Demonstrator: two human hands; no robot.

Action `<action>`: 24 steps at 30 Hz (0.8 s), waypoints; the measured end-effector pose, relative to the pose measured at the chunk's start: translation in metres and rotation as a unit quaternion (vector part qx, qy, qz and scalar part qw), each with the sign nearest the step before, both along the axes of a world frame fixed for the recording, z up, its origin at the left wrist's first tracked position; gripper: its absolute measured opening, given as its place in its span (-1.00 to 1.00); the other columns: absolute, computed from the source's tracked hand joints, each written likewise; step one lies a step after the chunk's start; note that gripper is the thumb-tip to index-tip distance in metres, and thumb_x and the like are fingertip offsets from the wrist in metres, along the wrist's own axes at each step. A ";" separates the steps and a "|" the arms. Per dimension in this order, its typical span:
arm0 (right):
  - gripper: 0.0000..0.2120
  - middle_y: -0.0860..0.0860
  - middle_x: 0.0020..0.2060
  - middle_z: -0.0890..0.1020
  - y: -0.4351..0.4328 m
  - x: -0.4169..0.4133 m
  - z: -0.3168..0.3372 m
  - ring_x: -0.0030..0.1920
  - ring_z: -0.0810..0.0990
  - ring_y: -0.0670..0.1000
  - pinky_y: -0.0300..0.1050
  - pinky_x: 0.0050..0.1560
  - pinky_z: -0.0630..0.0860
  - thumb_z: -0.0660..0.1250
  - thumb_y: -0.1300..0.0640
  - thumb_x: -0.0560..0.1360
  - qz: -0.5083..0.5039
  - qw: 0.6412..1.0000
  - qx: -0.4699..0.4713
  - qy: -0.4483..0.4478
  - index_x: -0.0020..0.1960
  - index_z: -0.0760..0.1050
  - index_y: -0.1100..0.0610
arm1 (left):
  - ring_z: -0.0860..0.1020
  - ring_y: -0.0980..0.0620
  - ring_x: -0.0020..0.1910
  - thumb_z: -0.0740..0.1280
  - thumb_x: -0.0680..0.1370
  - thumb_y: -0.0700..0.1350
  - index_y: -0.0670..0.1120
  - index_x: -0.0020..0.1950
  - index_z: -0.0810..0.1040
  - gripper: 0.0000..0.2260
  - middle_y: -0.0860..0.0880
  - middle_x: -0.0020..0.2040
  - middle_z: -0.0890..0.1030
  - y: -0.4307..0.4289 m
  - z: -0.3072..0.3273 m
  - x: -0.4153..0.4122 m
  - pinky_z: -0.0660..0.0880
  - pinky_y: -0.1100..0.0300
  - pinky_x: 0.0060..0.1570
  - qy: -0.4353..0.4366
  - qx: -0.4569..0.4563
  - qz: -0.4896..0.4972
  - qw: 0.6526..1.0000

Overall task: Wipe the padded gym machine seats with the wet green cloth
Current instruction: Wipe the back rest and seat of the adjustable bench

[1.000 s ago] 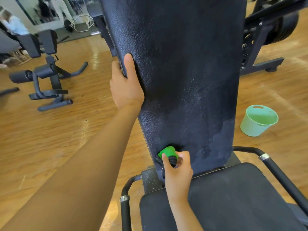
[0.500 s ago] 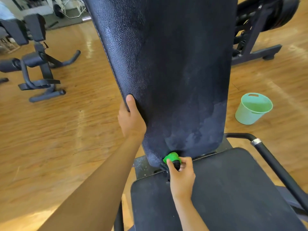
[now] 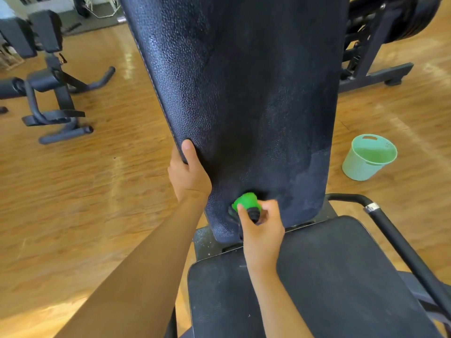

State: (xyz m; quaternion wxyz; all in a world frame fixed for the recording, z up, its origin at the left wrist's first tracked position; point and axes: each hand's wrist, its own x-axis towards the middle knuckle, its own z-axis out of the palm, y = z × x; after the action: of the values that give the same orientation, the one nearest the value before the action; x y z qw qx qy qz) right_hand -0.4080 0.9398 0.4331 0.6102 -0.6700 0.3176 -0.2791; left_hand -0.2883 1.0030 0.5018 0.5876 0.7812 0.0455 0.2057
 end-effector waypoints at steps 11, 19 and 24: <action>-0.79 0.11 -0.24 0.59 -0.017 -0.011 -0.031 -0.19 0.56 0.15 0.11 -0.13 0.55 0.53 0.12 0.37 -0.100 0.987 0.124 0.033 -0.16 0.50 -0.03 | 0.46 -0.20 0.07 -0.09 0.43 0.32 -0.35 0.13 0.51 -0.21 -0.30 0.05 0.58 -0.001 -0.005 0.001 0.32 0.13 -0.02 -0.027 0.004 -0.002 1.000; -0.77 -0.10 -0.20 0.62 -0.043 0.014 0.024 -0.13 0.60 -0.02 0.10 -0.03 0.59 0.51 0.15 0.41 -0.057 0.995 0.030 -0.078 -0.09 0.49 -0.07 | 0.45 -0.15 0.09 -0.09 0.44 0.30 -0.35 0.18 0.50 -0.21 -0.27 0.09 0.59 0.000 -0.007 0.002 0.32 0.15 0.02 -0.033 0.007 -0.005 0.999; -0.79 -0.17 -0.23 0.60 -0.046 -0.017 -0.024 -0.17 0.56 -0.13 -0.02 -0.05 0.55 0.51 0.12 0.41 -0.060 0.998 0.003 0.034 -0.08 0.48 -0.01 | 0.45 -0.28 0.13 -0.09 0.46 0.29 -0.40 0.17 0.47 -0.21 -0.35 0.10 0.56 0.001 -0.008 0.003 0.34 0.01 0.09 -0.037 0.014 -0.009 0.999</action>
State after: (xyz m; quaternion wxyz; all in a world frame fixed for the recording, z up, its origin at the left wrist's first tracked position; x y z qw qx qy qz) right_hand -0.4249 0.8937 0.4089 0.5833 -0.6568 0.3788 -0.2913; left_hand -0.2853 1.0041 0.4936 0.5798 0.7816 0.0137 0.2297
